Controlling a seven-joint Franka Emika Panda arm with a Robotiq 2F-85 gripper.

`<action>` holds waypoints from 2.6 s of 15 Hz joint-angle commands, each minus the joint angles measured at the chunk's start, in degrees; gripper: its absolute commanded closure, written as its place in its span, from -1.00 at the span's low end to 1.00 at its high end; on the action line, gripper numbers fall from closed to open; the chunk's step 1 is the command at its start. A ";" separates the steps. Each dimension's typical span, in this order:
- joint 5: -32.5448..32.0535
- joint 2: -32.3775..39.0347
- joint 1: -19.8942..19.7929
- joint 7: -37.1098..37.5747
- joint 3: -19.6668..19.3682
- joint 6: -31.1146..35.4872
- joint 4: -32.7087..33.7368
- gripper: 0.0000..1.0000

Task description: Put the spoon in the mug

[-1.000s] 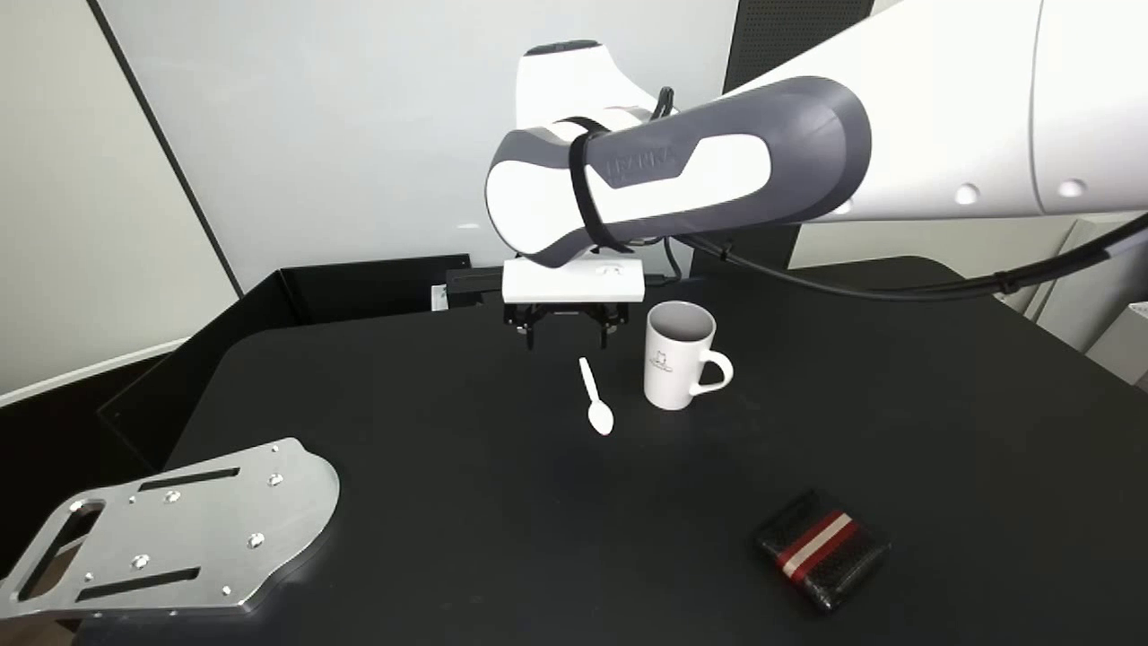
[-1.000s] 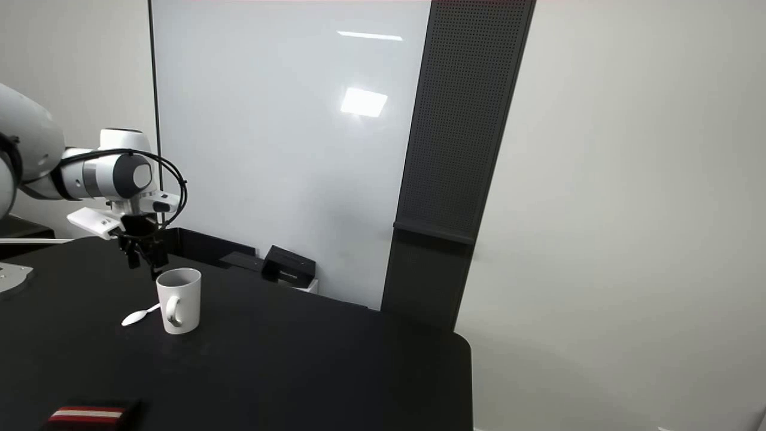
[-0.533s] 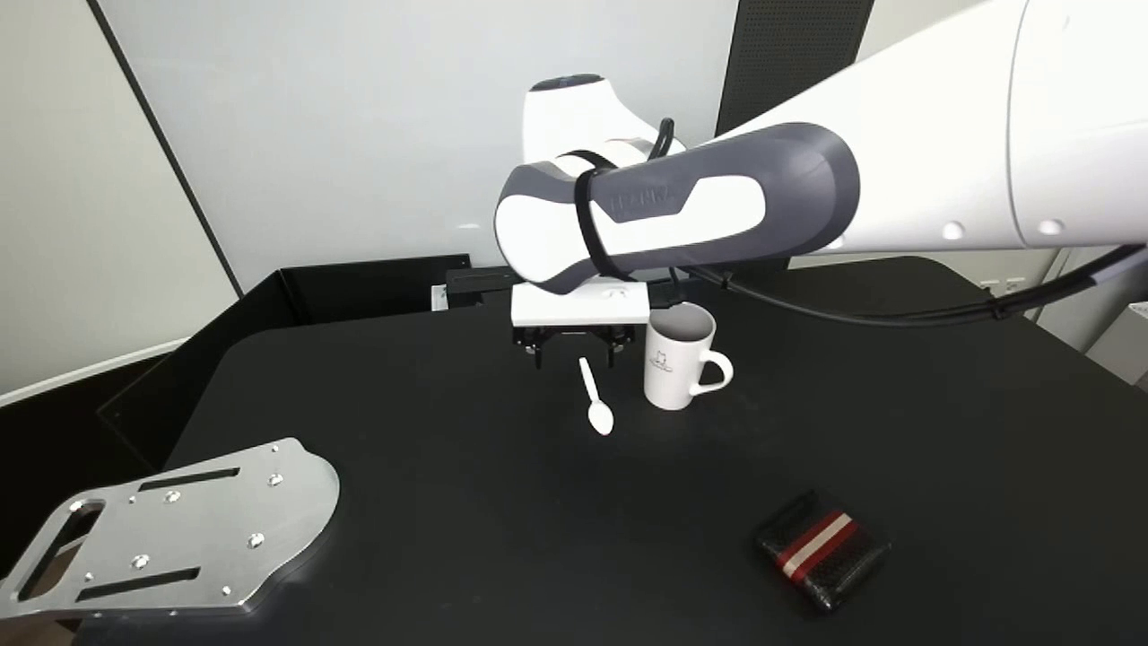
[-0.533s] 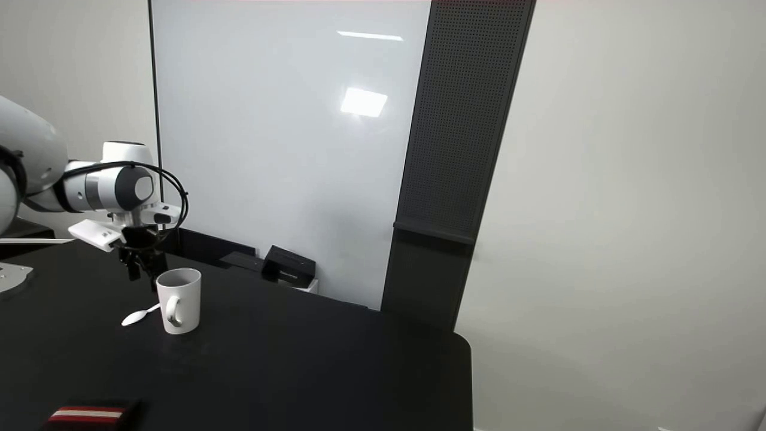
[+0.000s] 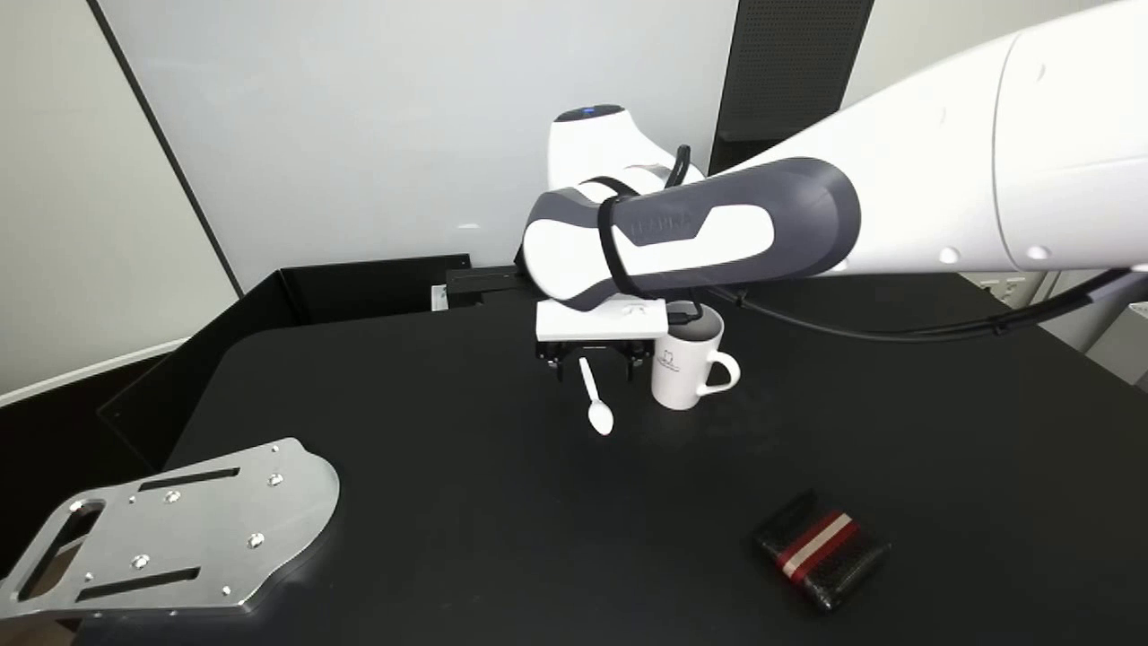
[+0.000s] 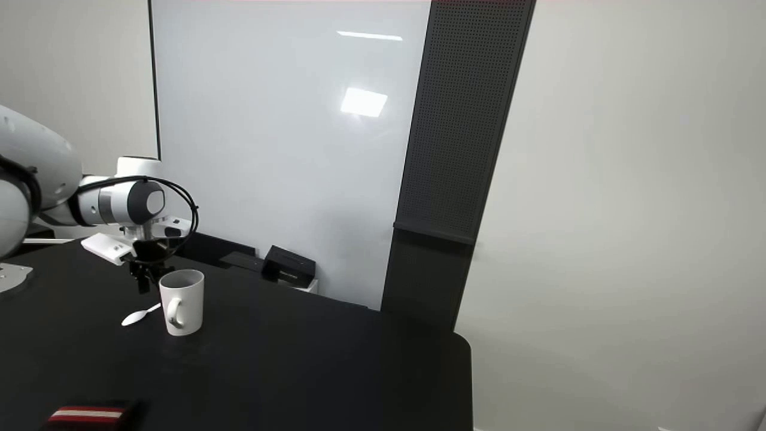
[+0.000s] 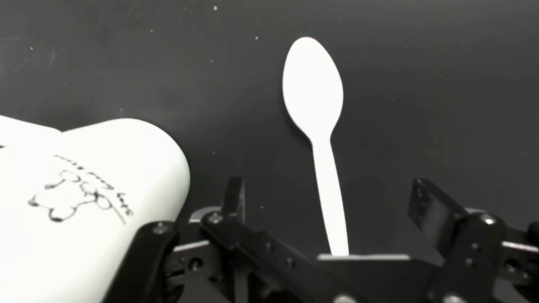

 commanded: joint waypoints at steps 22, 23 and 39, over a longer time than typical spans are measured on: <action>0.51 0.06 -2.31 -0.69 -2.94 5.78 -4.00 -1.00; 0.40 0.06 -2.22 -0.31 -3.16 6.21 -4.16 -0.34; 0.68 0.89 -2.27 0.39 -3.72 4.83 -2.22 0.94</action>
